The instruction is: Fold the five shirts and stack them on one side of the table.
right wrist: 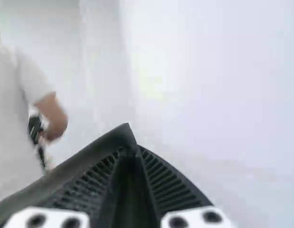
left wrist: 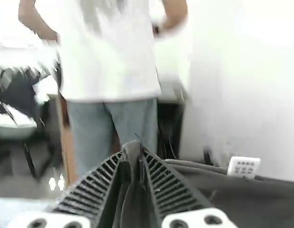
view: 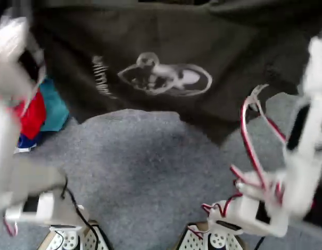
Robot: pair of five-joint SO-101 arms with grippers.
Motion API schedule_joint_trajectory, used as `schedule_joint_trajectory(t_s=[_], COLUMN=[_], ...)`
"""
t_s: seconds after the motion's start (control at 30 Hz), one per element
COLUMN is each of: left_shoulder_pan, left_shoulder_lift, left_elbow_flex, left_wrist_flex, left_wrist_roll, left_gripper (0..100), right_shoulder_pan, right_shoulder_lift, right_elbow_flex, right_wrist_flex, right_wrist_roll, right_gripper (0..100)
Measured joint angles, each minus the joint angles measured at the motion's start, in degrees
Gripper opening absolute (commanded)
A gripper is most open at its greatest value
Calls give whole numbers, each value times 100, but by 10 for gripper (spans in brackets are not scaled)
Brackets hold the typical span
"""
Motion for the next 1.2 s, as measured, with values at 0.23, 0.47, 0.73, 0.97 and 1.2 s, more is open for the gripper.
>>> schedule_joint_trajectory(t_s=[0.23,0.47,0.73,0.97,1.2], left_shoulder_pan=[-18,334,1090,1160,809], left_shoulder_lift=[-1653,-3015,-4580,-4870,-4492], left_elbow_flex=[35,1776,5336,8105,11965], left_wrist_flex=[308,325,325,-967,-5688], left_wrist_roll=[-378,-475,-484,-484,-484], left_gripper=[28,28,29,29,29], right_shoulder_pan=[1495,1723,1732,1547,237], right_shoulder_lift=[-1116,-2233,-3121,-3191,-2585], right_elbow_flex=[308,1204,2295,4316,7305], right_wrist_flex=[-932,-1178,-1178,-1503,-3305], right_wrist_roll=[-9,211,651,774,1530], right_gripper=[12,12,12,12,12])
